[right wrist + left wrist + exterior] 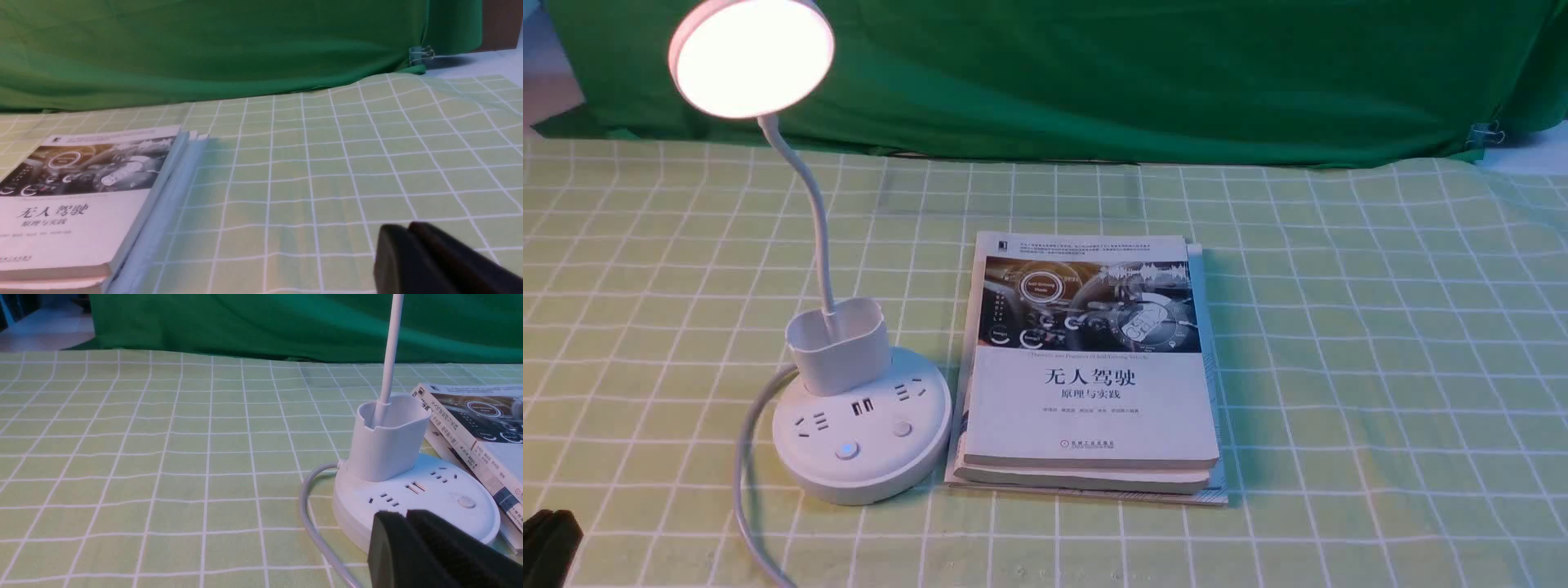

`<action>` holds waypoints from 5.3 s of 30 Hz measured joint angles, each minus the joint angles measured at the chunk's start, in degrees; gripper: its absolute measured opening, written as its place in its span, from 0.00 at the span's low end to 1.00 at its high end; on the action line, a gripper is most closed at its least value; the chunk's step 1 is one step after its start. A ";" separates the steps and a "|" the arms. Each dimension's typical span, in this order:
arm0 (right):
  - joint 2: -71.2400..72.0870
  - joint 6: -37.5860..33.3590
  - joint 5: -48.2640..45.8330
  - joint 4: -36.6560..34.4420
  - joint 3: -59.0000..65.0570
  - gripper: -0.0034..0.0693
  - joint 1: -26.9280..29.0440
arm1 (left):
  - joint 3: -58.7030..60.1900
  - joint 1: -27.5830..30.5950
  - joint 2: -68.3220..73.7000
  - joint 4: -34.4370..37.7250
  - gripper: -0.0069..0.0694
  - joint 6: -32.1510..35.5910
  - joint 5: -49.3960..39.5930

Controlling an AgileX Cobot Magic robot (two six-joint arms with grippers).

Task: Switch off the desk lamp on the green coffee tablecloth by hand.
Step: 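Press the power button on the round power strip under the lamp with the left gripper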

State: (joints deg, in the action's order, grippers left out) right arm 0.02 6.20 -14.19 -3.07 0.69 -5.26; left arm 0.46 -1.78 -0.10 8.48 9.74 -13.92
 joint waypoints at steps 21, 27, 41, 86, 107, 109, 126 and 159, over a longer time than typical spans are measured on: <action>0.00 -0.02 0.00 0.00 0.00 0.09 0.00 | 0.00 0.00 0.00 28.78 0.12 -12.45 19.90; 0.00 -0.02 0.00 0.00 0.00 0.09 0.00 | -6.00 0.00 2.36 25.97 0.12 -12.30 11.57; 0.00 0.08 -0.11 0.00 0.00 0.09 0.00 | -38.97 -3.64 48.57 10.47 0.12 0.10 -29.62; 0.00 -0.03 -0.04 0.04 0.00 0.09 0.00 | -76.54 -22.19 110.16 -7.93 0.12 -5.28 -39.31; 0.00 0.00 -0.04 0.00 0.00 0.09 0.00 | -74.13 -22.19 106.82 -7.70 0.12 -6.80 -40.67; 0.00 0.00 -0.04 0.00 0.00 0.09 0.00 | -73.82 -22.19 107.53 -7.58 0.12 -6.80 -39.64; 0.00 -0.02 -0.11 0.00 0.00 0.09 0.00 | -73.49 -22.19 104.23 -7.83 0.12 -6.67 -38.79; 0.00 -0.04 -0.02 0.00 0.00 0.09 0.00 | -71.58 -22.19 102.40 -7.46 0.12 -6.84 -37.05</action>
State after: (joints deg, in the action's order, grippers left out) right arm 0.02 6.16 -14.21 -3.07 0.69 -5.26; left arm -71.12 -23.96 102.30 1.02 2.90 -50.97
